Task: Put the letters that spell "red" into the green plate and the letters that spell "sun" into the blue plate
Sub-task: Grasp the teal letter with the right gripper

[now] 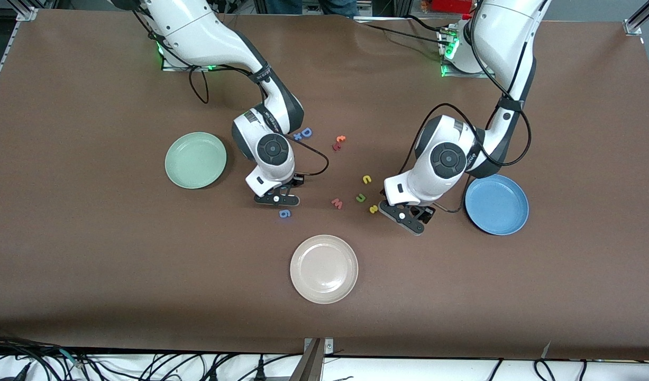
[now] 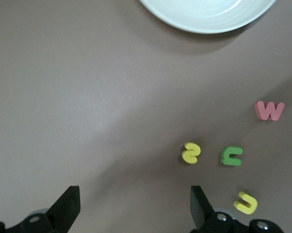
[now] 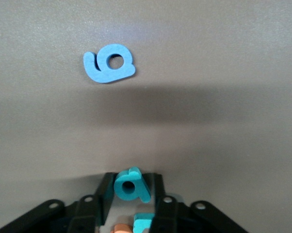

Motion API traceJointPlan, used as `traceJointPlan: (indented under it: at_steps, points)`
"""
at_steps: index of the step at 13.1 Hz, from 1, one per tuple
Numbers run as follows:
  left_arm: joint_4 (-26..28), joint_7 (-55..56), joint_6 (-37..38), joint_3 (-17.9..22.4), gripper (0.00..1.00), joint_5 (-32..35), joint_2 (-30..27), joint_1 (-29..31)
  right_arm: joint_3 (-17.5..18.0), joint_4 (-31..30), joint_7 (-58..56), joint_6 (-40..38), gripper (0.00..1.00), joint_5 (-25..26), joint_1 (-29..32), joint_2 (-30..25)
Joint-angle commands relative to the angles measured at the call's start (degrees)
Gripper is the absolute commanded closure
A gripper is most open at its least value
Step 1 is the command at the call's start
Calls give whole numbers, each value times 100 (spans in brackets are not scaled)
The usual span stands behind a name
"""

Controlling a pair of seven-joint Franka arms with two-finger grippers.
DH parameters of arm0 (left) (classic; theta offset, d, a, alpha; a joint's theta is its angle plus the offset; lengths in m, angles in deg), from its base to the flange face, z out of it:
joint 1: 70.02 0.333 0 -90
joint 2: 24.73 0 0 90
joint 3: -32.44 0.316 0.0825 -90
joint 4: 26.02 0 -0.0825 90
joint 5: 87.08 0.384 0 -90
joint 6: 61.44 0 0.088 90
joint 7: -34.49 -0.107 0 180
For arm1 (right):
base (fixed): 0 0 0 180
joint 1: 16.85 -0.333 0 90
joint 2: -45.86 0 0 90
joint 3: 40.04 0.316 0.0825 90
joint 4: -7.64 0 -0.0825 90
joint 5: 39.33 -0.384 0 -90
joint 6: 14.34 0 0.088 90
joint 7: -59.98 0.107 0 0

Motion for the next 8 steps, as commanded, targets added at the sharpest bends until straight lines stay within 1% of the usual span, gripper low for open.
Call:
traceJointPlan:
  at_steps: [1, 2, 3, 5, 8]
  points:
    - [-46, -839, -392, 30, 0, 54, 203, -42, 13, -74, -60, 76, 81, -80, 7, 7]
    - [-55, -850, -393, 30, 3, 19, 248, -77, 22, -66, -60, 68, 86, -80, 7, -1]
    - [-55, -850, -393, 30, 5, 19, 301, -129, 14, -48, -68, 33, 87, -80, 7, -10]
    - [-55, -824, -393, 30, 6, -8, 459, -200, -4, -22, -199, -116, 87, -80, 42, -132]
    - [-55, -824, -393, 30, 13, 1, 617, -279, -39, 14, -752, -774, 87, -89, 330, -571]
